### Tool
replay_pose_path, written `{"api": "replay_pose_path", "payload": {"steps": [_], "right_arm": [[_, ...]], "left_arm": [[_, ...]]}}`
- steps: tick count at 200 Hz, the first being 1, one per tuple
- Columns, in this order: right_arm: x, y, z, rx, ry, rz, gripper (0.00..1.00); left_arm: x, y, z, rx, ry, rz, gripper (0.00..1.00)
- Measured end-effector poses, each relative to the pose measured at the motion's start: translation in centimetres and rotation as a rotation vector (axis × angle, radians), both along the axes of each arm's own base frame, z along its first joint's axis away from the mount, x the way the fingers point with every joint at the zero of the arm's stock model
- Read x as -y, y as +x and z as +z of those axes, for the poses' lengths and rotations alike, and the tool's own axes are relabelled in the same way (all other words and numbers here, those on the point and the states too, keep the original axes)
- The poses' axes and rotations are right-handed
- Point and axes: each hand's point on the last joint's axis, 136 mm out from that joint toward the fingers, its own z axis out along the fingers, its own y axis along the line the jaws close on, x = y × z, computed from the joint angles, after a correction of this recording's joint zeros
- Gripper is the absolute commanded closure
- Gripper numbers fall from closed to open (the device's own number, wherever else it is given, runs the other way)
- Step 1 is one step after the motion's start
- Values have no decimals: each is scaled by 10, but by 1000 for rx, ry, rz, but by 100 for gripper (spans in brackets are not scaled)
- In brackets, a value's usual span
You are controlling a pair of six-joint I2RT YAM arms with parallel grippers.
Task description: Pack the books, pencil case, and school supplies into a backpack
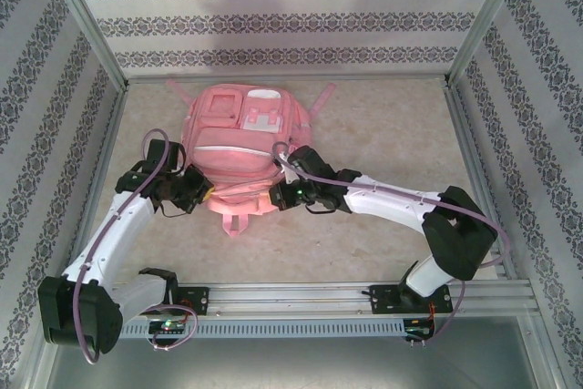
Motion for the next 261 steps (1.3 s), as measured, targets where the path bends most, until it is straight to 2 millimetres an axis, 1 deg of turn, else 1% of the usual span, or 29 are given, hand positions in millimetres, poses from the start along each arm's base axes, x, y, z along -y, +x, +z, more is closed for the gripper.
{"api": "replay_pose_path", "payload": {"steps": [47,82,103,141,166,193,203,224,233,245,258,261], "right_arm": [[28,18,-14,-31,-8,-57,100],[40,30,-20,-52,-2,-93,100],[49,40,-30,-73,-14,-124,100],[63,66,-49,-114,-34,-186,100],[69,76,-52,-126,-32,-214,100],[72,81,-51,-125,-29,-228,100],[73,82,-51,-125,-29,-232,95],[77,85,-52,-116,-44,-255,70],[81,88,-54,-117,-56,-287,61],[91,93,-57,-104,-81,-324,55],[105,93,-58,-87,-109,-375,51],[109,93,-57,-85,-114,-393,49]], "left_arm": [[-8,-3,-1,-4,22,7,100],[-10,-3,0,0,24,9,100],[-10,-3,0,3,26,7,100],[-10,-3,0,6,32,-5,100],[-9,-3,0,9,32,-12,100],[-6,-3,0,12,15,-22,100],[-5,-3,-1,13,9,-27,100],[0,-3,-6,11,3,-50,100],[4,-3,-9,10,8,-70,100],[11,-4,-12,13,26,-106,100],[26,-5,-18,13,47,-172,100],[31,-5,-20,12,55,-194,100]]}}
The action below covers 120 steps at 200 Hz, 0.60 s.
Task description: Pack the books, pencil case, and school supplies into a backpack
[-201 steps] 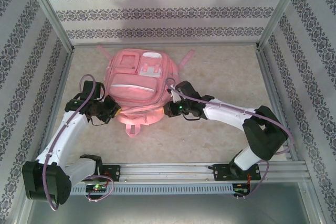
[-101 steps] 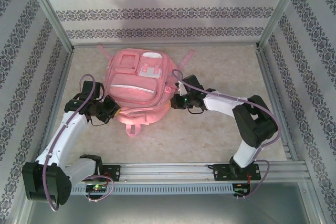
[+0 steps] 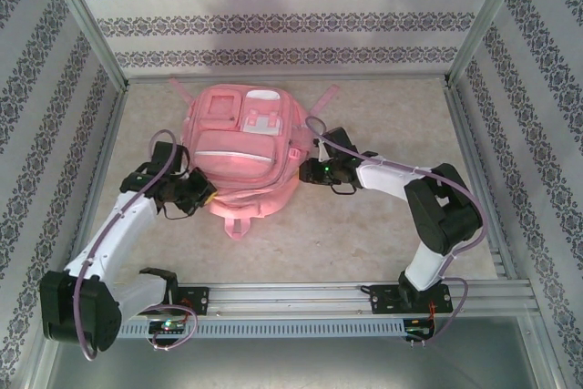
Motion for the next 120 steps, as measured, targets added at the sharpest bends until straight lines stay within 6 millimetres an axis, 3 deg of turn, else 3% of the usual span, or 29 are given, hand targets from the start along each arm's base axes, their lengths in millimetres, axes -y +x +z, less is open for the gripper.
{"api": "replay_pose_path", "payload": {"steps": [16,43,73,120], "right_arm": [[19,-6,9,40,-43,-60,43],[48,-16,44,145,-75,-155,42],[75,-23,81,260,-93,-251,42],[104,-37,95,319,-121,-330,44]], "left_arm": [[19,-2,-12,-15,36,-84,100],[46,-6,-34,-29,98,-203,100],[81,-8,-41,23,149,-350,100],[148,-12,-51,86,232,-614,100]]}}
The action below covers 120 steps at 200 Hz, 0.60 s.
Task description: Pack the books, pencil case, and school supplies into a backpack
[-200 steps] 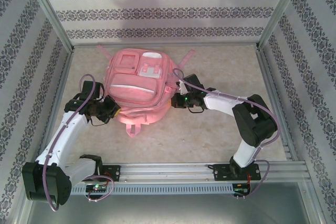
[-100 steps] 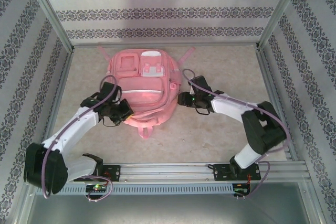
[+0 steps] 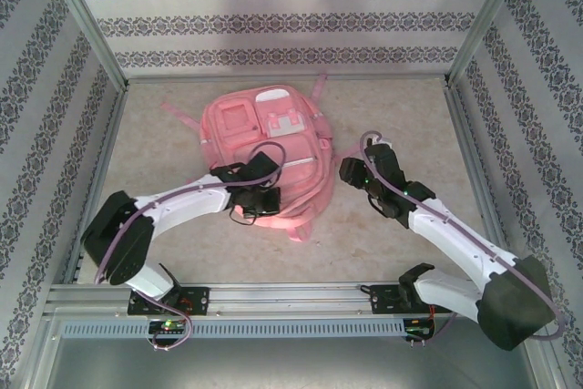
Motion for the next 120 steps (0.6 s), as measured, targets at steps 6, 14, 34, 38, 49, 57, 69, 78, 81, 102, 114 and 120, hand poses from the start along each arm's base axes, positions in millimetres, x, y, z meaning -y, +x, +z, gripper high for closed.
{"api": "replay_pose_path", "payload": {"steps": [6,14,34,38,49,57,69,78,81,102,114,120], "right_arm": [[3,-1,2,5,-3,-8,45],[5,-2,4,14,-3,-17,45],[11,-5,7,30,0,-33,45],[13,-6,7,31,1,-35,45],[13,-7,6,28,0,-36,45],[14,-7,6,25,-1,-38,44],[15,-7,5,22,-2,-39,43],[15,-8,3,20,-4,-39,42],[15,-8,3,19,-6,-37,42],[16,-9,0,12,-11,-34,40],[18,-8,-1,11,-13,-37,39],[21,-8,-1,9,-18,-46,36]], "left_arm": [[8,-3,-1,9,1,-35,100],[17,-7,-2,22,-2,-77,100],[31,-22,-2,39,-11,-179,100],[33,-25,-2,42,-16,-199,100],[35,-33,-4,55,-26,-241,100],[33,-38,-3,65,-32,-262,100],[26,-45,0,80,-39,-274,99],[21,-49,3,91,-45,-276,98],[19,-50,4,93,-48,-276,97],[14,-57,8,100,-63,-275,95],[13,-59,8,92,-71,-268,95],[13,-59,7,91,-74,-264,96]]}}
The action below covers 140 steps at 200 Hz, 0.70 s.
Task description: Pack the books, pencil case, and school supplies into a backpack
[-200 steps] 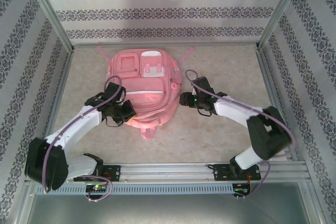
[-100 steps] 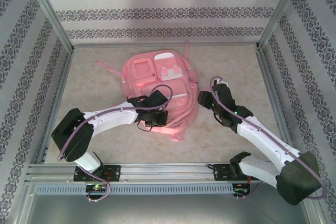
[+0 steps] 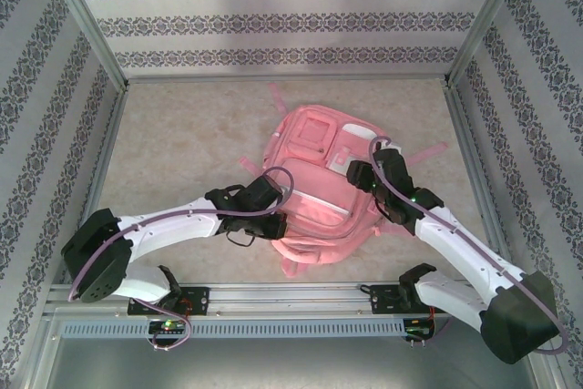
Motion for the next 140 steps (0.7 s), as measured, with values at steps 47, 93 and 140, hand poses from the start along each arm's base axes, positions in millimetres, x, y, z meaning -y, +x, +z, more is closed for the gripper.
{"api": "replay_pose_path", "payload": {"steps": [47,93,140], "right_arm": [[60,-5,-22,-107,-54,-265,28],[81,-1,-61,-251,0,-369,32],[32,54,-81,-353,92,-173,35]], "left_arm": [[-1,1,-2,-4,-17,42,96],[-7,-1,4,30,-57,76,85],[-3,-7,5,32,-82,22,62]]}}
